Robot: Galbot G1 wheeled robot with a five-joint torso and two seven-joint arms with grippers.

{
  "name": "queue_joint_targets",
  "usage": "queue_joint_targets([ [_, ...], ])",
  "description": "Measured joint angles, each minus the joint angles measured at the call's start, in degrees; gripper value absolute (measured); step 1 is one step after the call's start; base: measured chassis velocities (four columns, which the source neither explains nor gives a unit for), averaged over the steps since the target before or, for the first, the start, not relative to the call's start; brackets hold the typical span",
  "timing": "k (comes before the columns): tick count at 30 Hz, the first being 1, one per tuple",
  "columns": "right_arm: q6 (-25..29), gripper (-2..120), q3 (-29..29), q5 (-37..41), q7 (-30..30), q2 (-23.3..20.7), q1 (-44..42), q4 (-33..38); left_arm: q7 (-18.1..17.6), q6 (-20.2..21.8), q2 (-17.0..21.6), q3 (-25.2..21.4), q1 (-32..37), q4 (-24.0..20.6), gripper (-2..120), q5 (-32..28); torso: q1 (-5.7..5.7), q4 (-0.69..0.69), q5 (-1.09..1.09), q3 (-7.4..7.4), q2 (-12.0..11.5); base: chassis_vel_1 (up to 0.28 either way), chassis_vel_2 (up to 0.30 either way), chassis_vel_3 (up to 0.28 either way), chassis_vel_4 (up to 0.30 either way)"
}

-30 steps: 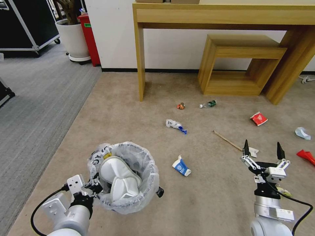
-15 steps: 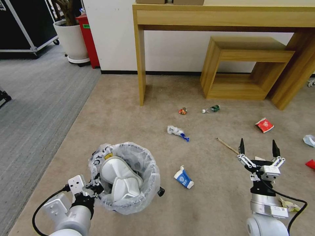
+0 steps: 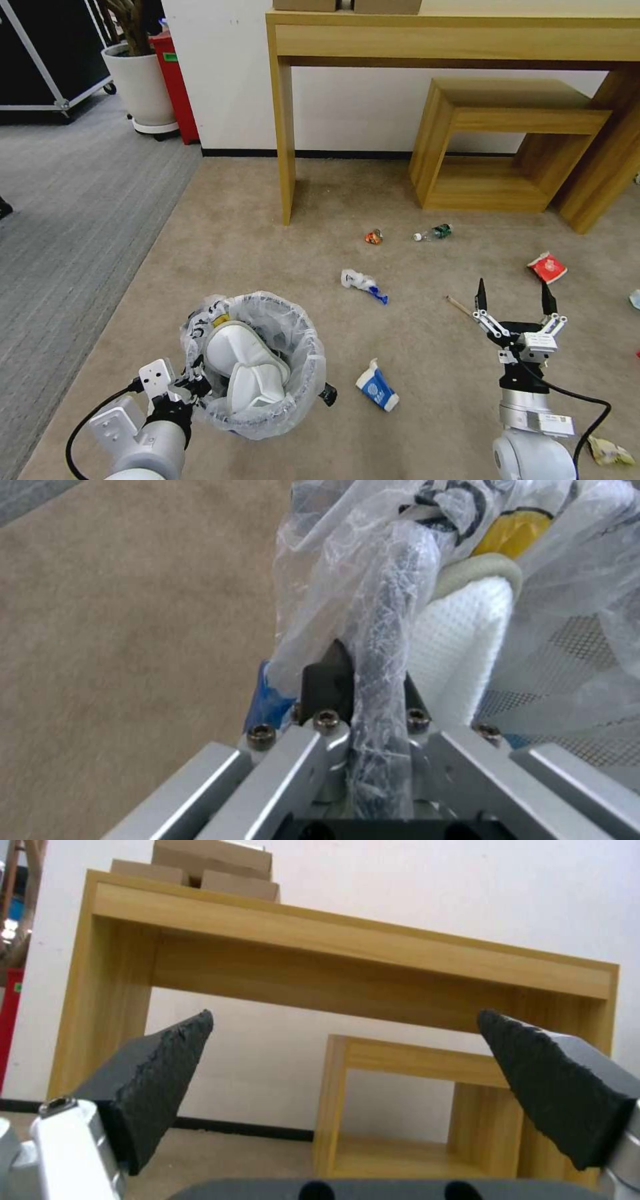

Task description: Pick up the trash bin and place the garbage on the floor into it.

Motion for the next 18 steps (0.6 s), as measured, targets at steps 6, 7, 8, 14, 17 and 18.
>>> queue_joint_targets([
  [6,-0.1,100,-0.1,-0.1,-0.1,-0.2,0.4,-0.2,0.0,0.0,0.0,0.1,0.0,0.0,0,0.0,0.00,0.00,0.00,0.00,0.0,-0.127,0.126,0.122,-0.129],
  [7,-0.2,100,-0.1,-0.1,-0.1,-0.3,0.6,-0.2,0.0,0.0,0.0,0.2,0.0,0.0,0,0.0,0.00,0.00,-0.01,0.00,0.0,-0.137,0.158,0.137,-0.154],
  [8,-0.2,100,-0.1,-0.1,-0.1,-0.4,0.7,-0.2,0.0,0.0,0.0,0.2,0.1,0.0,0,0.0,0.00,0.00,0.00,0.00,0.0,-0.139,0.158,0.137,-0.137],
  [14,-0.4,100,-0.1,-0.1,-0.1,-0.6,0.9,-0.3,0.0,-0.1,-0.2,0.5,0.3,0.0,0,0.3,0.00,0.00,0.01,0.00,0.0,-0.153,0.164,0.165,-0.156],
  [17,-0.4,100,-0.1,0.1,0.1,-0.9,1.0,-0.3,0.0,-0.1,-0.4,0.8,0.4,0.0,0,0.6,0.00,0.00,0.00,0.00,0.0,-0.169,0.154,0.156,-0.155],
  [18,-0.5,100,-0.2,0.1,0.1,-1.0,1.0,-0.3,0.0,-0.1,-0.4,0.9,0.5,0.0,0,0.7,0.00,0.00,0.01,0.00,0.0,-0.176,0.160,0.160,-0.156],
])
